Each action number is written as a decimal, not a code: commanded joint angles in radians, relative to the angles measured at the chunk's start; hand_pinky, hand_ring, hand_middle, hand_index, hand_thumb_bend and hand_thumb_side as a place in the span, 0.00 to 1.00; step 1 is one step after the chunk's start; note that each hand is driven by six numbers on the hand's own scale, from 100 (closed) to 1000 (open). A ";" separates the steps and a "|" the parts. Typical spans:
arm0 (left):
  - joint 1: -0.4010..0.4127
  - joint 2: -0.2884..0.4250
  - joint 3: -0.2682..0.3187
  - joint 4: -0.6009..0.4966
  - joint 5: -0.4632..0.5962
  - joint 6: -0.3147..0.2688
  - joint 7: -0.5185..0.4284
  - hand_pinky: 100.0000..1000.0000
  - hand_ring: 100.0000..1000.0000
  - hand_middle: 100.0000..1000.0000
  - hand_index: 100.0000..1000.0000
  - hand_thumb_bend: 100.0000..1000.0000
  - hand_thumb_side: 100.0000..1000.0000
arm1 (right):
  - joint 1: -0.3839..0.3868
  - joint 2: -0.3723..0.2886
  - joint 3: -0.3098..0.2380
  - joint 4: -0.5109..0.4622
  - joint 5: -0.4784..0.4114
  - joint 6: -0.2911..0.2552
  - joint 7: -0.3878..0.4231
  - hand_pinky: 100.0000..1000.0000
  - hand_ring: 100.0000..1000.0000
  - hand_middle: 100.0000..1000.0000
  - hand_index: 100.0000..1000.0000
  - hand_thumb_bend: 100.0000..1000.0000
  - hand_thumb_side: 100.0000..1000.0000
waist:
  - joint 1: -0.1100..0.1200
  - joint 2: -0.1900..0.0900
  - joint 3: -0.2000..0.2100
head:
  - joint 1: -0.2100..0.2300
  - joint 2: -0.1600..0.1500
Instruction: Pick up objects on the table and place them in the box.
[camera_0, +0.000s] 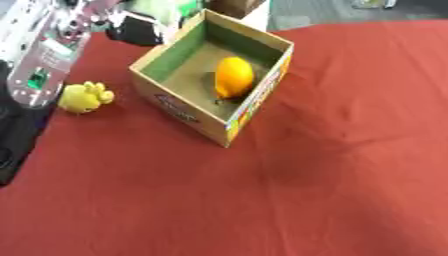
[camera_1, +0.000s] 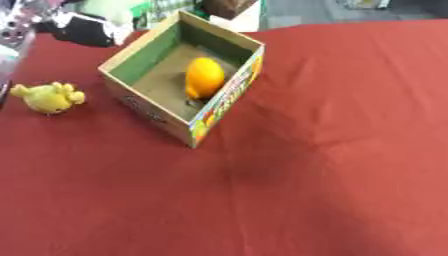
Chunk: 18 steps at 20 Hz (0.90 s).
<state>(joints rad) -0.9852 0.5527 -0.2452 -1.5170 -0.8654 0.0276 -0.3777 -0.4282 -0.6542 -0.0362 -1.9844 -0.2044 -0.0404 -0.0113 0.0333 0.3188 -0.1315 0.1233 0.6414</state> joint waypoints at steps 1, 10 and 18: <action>-0.038 -0.029 -0.007 0.072 0.011 -0.044 0.055 0.32 0.49 0.48 0.45 0.00 0.28 | -0.019 -0.012 -0.003 -0.016 -0.008 0.000 0.009 0.88 0.81 0.63 0.90 0.23 0.78 | -0.002 -0.016 -0.005 | 0.013 -0.009; -0.090 -0.099 -0.009 0.265 -0.003 -0.175 0.155 0.38 0.52 0.51 0.50 0.00 0.25 | -0.030 -0.003 0.006 -0.016 -0.017 0.001 0.028 0.88 0.82 0.63 0.90 0.23 0.77 | 0.012 -0.011 -0.026 | 0.036 -0.015; -0.104 -0.128 0.011 0.382 -0.139 -0.145 0.221 0.42 0.59 0.62 0.73 0.00 0.21 | -0.037 0.006 0.008 -0.016 -0.021 0.006 0.036 0.89 0.82 0.63 0.90 0.23 0.77 | 0.018 -0.006 -0.039 | 0.033 -0.017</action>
<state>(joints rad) -1.0648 0.4143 -0.2492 -1.1377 -0.9825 -0.1270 -0.1704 -0.4498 -0.6342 -0.0235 -1.9844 -0.2195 -0.0336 0.0221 0.0541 0.3319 -0.1691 0.1586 0.6321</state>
